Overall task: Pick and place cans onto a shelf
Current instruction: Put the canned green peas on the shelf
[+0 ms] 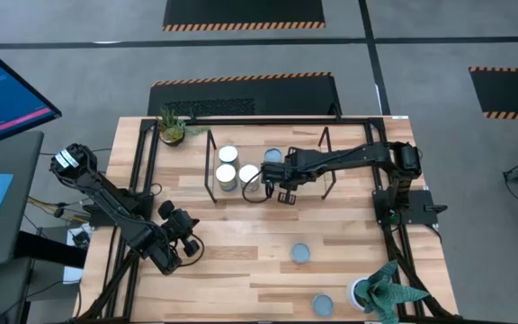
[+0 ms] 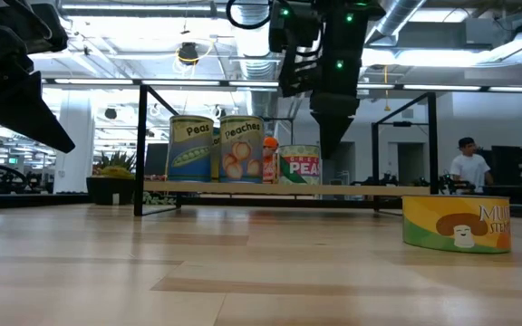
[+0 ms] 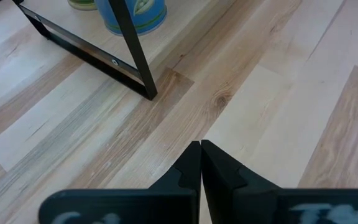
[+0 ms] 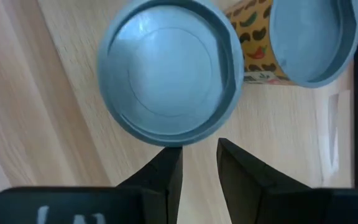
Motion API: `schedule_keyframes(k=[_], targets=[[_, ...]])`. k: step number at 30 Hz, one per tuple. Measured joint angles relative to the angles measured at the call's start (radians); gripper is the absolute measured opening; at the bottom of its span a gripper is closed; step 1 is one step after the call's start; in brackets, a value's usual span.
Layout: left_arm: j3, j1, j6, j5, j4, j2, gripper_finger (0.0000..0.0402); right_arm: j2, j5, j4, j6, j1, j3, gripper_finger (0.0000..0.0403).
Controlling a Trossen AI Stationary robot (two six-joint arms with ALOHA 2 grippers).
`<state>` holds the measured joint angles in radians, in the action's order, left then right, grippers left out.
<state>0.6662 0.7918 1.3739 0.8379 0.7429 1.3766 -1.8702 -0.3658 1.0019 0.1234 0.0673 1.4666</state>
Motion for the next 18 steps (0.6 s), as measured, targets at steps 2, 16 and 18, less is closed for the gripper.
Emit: schedule_keyframes(k=[2, 16, 18], targets=[[0.000, 0.000, 0.000, 0.000, 0.000, 0.000, 0.0000, 0.000, 0.000, 0.000, 0.000, 0.000, 0.000, 0.0123], [0.000, 0.000, 0.001, 0.000, 0.000, 0.000, 0.0000, 0.000, 0.000, -0.016, 0.000, 0.000, 0.000, 0.0123], [0.000, 0.000, 0.002, -0.001, 0.000, 0.000, 0.0000, 0.000, 0.000, -0.003, 0.000, 0.000, 0.000, 0.0123]])
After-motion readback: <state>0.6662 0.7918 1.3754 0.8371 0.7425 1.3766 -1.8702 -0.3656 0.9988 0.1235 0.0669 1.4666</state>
